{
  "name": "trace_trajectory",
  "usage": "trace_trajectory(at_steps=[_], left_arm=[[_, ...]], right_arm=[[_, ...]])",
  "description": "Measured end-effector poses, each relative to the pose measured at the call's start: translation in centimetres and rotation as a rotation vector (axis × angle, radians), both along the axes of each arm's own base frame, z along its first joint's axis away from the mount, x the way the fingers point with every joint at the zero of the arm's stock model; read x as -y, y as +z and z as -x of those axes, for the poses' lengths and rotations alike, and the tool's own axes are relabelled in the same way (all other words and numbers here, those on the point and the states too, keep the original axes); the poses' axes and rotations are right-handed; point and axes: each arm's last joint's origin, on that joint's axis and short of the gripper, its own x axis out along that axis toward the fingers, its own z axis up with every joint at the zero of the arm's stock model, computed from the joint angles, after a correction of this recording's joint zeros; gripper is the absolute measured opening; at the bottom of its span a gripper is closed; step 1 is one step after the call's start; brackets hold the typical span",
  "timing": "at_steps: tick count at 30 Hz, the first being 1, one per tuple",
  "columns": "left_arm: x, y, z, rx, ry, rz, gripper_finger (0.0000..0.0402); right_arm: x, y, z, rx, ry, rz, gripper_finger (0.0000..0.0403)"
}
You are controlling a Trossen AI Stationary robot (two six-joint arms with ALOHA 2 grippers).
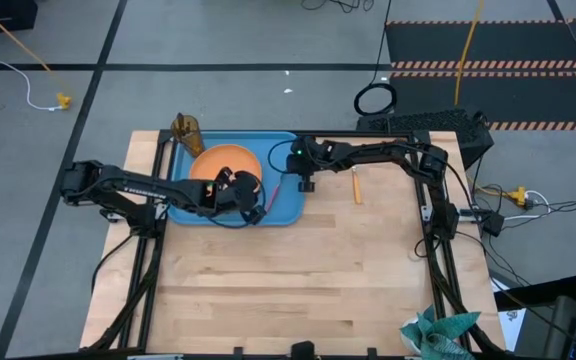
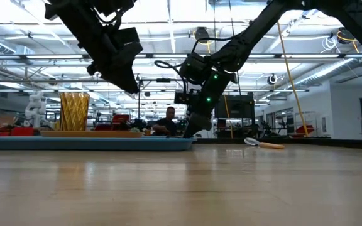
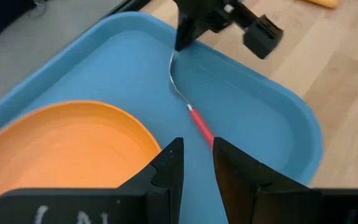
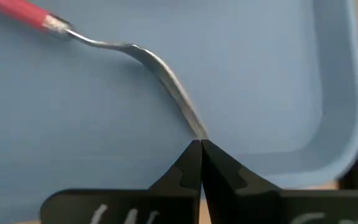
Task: Pick and place plate/cup/fork/spoon on tray
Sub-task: Put the red fork on the blue tray
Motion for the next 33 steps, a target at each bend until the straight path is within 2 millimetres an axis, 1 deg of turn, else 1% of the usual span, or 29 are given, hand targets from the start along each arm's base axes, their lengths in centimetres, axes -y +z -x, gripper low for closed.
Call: trace_trajectory(at_steps=[5, 9, 12, 16, 18, 23, 25, 33], left_arm=[[-1.2, 0.2, -0.2, 0.014, 0.014, -0.026, 0.009], [-1.6, 0.4, -0.3, 0.03, 0.009, -0.035, 0.009], [-1.7, 0.4, -0.4, 0.03, -0.022, -0.027, 0.009], [-1.6, 0.4, -0.4, 0.015, -0.049, -0.039, 0.009], [-1.6, 0.5, -0.5, 0.017, -0.066, -0.048, 0.009], [-1.5, 0.8, -0.9, 0.058, -0.121, -0.036, 0.009], [-1.3, 0.9, -1.0, 0.064, -0.131, -0.037, 0.009], [-1.4, 1.1, -1.2, 0.075, -0.153, -0.064, 0.009]], right_arm=[[-0.2, 0.4, -0.6, 0.083, 0.006, -0.02, 0.0], [0.1, 0.8, -0.9, 0.136, -0.008, -0.011, 0.0], [-0.2, 0.8, -0.5, 0.092, -0.016, -0.036, 0.0], [-1.5, 2.0, -0.2, 0.062, 0.006, -0.052, 0.0], [-1.5, 2.2, -0.2, 0.066, 0.02, -0.047, 0.0], [-0.2, 1.6, -0.2, 0.118, 0.027, -0.087, 0.0], [0.3, 1.1, -0.2, 0.112, 0.015, -0.09, 0.0], [1.7, 0.1, 0.0, 0.156, 0.016, -0.154, 0.0]])
